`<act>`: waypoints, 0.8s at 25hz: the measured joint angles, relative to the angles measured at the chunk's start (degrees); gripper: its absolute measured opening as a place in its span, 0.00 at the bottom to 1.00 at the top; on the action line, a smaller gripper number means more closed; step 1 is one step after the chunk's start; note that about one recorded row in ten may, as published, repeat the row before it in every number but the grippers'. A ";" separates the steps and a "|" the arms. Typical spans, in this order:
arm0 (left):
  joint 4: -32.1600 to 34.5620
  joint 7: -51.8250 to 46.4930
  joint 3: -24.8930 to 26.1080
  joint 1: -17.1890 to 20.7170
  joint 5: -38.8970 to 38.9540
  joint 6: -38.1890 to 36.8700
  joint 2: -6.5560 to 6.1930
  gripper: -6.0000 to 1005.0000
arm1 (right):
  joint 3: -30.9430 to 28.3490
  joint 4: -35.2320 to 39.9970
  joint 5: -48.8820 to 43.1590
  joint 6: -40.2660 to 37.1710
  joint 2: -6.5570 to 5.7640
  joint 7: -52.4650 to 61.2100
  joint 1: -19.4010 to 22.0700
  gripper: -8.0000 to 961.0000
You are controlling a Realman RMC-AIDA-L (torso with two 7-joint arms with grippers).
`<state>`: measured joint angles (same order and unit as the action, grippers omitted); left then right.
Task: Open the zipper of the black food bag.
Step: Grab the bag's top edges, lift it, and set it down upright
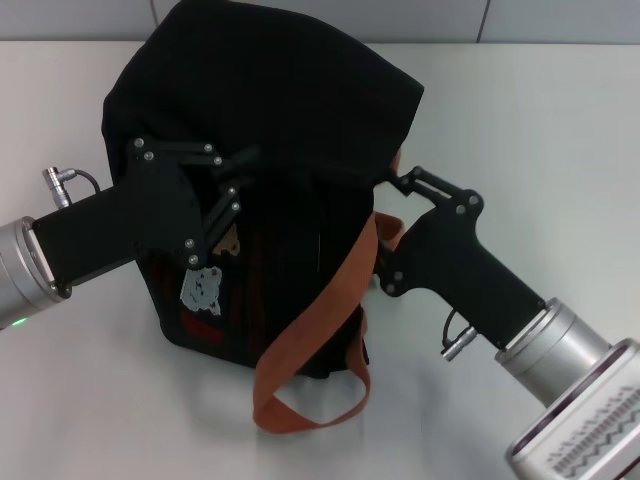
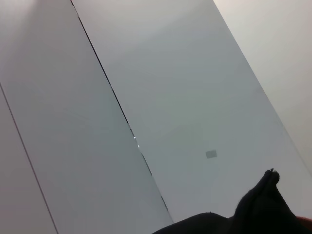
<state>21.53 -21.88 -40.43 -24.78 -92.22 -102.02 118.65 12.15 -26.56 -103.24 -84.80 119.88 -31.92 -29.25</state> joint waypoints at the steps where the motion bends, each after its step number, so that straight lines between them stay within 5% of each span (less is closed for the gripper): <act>1: 0.00 0.00 0.00 -0.02 0.00 0.01 0.00 0.08 | -0.03 -0.40 -0.01 0.62 0.00 -1.39 0.00 0.39; 20: -1.32 0.95 0.01 -0.27 0.05 0.68 0.09 0.08 | -2.38 -1.12 -0.03 2.42 0.10 -2.34 -0.81 0.25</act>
<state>20.21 -20.93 -40.43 -25.05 -92.17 -101.34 118.74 9.77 -27.68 -103.28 -82.38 119.97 -34.26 -30.06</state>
